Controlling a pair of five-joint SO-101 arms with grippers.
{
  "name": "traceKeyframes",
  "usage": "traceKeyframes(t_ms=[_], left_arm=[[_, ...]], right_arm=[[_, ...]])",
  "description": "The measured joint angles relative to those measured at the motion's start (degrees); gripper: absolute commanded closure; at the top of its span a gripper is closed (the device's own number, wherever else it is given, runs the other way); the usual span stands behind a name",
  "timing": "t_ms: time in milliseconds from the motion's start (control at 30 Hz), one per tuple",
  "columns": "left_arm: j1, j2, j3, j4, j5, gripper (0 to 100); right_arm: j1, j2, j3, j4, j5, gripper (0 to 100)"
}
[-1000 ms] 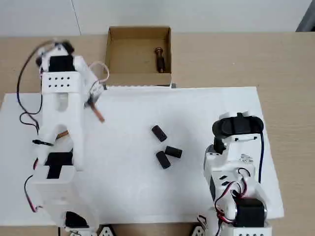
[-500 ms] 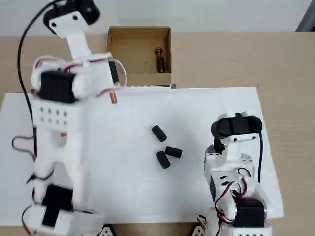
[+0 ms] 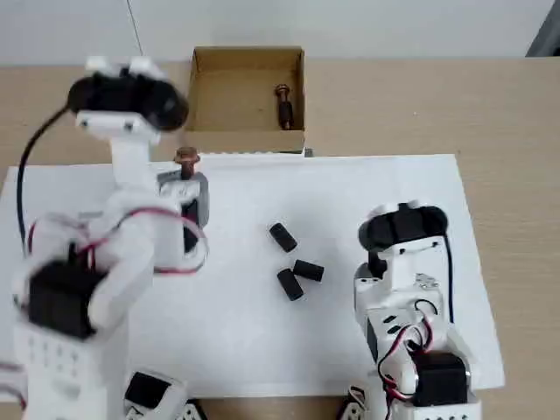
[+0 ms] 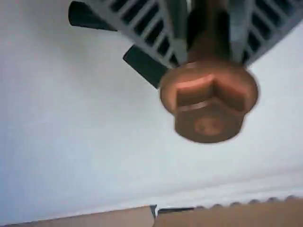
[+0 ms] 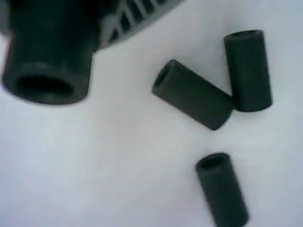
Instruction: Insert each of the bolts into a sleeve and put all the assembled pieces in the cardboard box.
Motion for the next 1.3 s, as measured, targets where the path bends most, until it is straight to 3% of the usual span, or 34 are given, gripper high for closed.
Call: traceKeyframes(t_ms=[433,767,967,1300], left_arm=[[0.0,-30.9,41.8,-25.1,-0.6,100],[0.0,-56.2,69.7,-44.8,-0.6,100],[0.1,-56.9,72.0,-51.3,7.4,100],[4.3,-56.8,72.4,-51.8,20.2,100]], right_arm=[[-7.4,0.0,2.3,-10.6,0.0,99.6],[-18.9,0.0,9.8,-20.4,3.4,99.6],[-20.5,0.0,13.0,-26.7,4.7,99.6],[-26.5,0.0,13.6,-27.7,5.7,99.5]])
